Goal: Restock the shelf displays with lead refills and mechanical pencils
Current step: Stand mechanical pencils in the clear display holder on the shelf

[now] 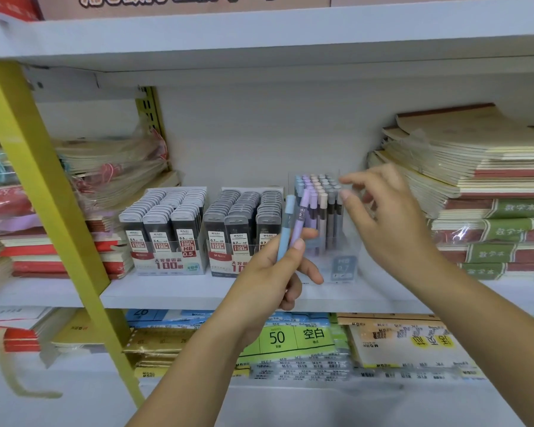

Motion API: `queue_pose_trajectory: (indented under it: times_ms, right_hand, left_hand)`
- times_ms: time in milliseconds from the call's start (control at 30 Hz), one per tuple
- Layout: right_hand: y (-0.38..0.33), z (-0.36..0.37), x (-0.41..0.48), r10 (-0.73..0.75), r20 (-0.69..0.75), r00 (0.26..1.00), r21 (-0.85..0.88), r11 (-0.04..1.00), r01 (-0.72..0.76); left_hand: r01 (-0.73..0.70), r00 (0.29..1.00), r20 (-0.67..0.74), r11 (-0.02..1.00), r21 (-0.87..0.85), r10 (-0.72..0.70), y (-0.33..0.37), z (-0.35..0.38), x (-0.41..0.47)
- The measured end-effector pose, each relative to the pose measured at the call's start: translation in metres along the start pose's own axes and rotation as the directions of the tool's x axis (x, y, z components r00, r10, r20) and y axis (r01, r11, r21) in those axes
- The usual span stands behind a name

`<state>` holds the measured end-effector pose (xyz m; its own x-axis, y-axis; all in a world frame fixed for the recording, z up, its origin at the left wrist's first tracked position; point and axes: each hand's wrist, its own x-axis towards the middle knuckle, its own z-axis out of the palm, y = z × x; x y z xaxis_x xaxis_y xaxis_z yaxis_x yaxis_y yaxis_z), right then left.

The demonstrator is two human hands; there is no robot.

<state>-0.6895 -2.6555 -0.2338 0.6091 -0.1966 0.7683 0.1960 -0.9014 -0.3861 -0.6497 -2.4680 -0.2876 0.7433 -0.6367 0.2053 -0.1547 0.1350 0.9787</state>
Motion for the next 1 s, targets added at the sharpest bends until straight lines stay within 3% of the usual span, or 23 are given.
queue_pose_trajectory:
  times_ms: [67,133,167,233,400,567,767,1000]
  right_hand:
    - [-0.015,-0.001,-0.011,0.054,0.127,0.990,0.318,0.943,-0.092]
    - [-0.029,0.000,-0.017,0.092,0.320,0.943,0.635,0.718,-0.285]
    - [-0.031,0.001,-0.018,0.099,0.353,0.930,0.698,0.634,-0.332]
    - [-0.032,0.000,-0.018,0.132,0.340,0.931,0.735,0.580,-0.351]
    - [-0.022,-0.013,-0.008,0.221,0.117,0.968,0.740,0.631,-0.233]
    - [-0.015,-0.027,0.007,0.045,-0.064,0.997,0.567,0.824,0.000]
    - [-0.013,-0.006,0.007,-0.063,0.108,0.992,0.313,0.950,0.027]
    - [-0.012,0.001,0.002,-0.038,0.156,0.987,0.327,0.945,-0.015]
  left_hand:
    - [0.000,0.999,0.042,1.000,-0.026,0.001,0.001,0.002,0.000]
    - [-0.001,0.997,0.082,0.998,-0.063,0.006,0.002,0.005,0.000]
    - [0.000,0.996,0.093,0.997,-0.076,0.007,0.003,0.006,0.000]
    - [0.005,0.995,0.096,0.996,-0.092,0.004,0.004,0.006,-0.001]
    - [0.019,1.000,0.009,0.997,-0.069,-0.019,0.001,0.001,-0.005]
    - [0.041,0.990,-0.135,0.999,-0.035,-0.045,-0.005,-0.002,-0.005]
    - [-0.003,0.983,-0.186,0.998,0.059,0.014,-0.010,-0.002,-0.005]
    - [0.000,0.985,-0.171,0.995,0.098,0.017,-0.012,-0.006,-0.004]
